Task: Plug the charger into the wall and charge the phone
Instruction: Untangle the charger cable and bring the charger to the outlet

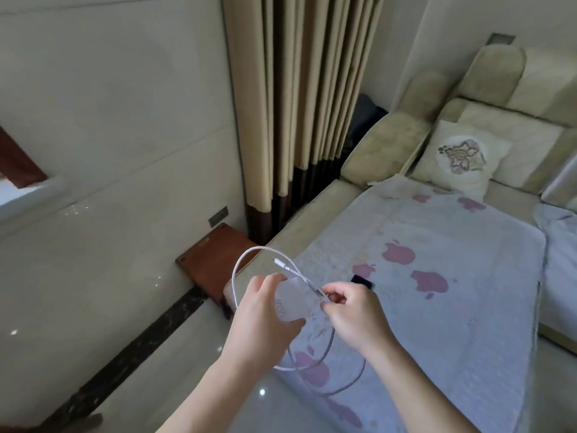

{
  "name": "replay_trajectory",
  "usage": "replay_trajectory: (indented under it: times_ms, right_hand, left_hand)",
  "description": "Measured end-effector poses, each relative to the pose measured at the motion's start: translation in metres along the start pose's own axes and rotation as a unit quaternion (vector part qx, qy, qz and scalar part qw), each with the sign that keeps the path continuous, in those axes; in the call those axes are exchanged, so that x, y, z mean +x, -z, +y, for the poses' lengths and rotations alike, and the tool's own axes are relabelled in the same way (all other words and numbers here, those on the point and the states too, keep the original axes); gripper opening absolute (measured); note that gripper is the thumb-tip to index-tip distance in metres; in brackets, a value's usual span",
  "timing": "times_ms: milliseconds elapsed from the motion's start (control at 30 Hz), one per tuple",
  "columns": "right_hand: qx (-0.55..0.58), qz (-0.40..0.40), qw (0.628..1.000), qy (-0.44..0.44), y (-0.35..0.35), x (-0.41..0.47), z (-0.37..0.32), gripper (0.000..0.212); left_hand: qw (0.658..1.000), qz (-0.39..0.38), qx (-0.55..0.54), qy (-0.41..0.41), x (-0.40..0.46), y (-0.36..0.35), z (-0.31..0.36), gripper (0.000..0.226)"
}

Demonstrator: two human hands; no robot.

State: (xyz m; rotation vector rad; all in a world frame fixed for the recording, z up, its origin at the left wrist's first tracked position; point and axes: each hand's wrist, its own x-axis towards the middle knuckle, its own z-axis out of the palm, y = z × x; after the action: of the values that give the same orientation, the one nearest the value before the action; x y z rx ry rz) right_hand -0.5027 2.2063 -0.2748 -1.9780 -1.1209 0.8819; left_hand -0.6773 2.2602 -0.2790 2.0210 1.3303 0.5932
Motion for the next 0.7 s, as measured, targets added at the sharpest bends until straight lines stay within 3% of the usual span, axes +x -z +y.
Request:
replay_trajectory:
  times_ms: [267, 400, 533, 700]
  right_hand:
    - [0.074, 0.048, 0.992, -0.092, -0.004, 0.111, 0.020, 0.032]
    - [0.174, 0.051, 0.969, -0.170, 0.001, 0.161, 0.033, 0.023]
    - [0.270, 0.044, 0.937, -0.219, 0.008, 0.209, 0.050, 0.026]
    - [0.292, 0.008, 0.925, -0.241, 0.010, 0.259, 0.067, 0.026]
  left_hand:
    - [0.995, -0.081, 0.026, -0.045, 0.122, -0.032, -0.027, 0.069]
    - [0.993, -0.101, 0.020, -0.056, 0.171, -0.053, -0.032, 0.067]
    - [0.991, -0.127, -0.004, -0.031, 0.219, -0.076, -0.038, 0.064]
    - [0.987, -0.146, -0.066, 0.018, 0.266, -0.102, -0.053, 0.064]
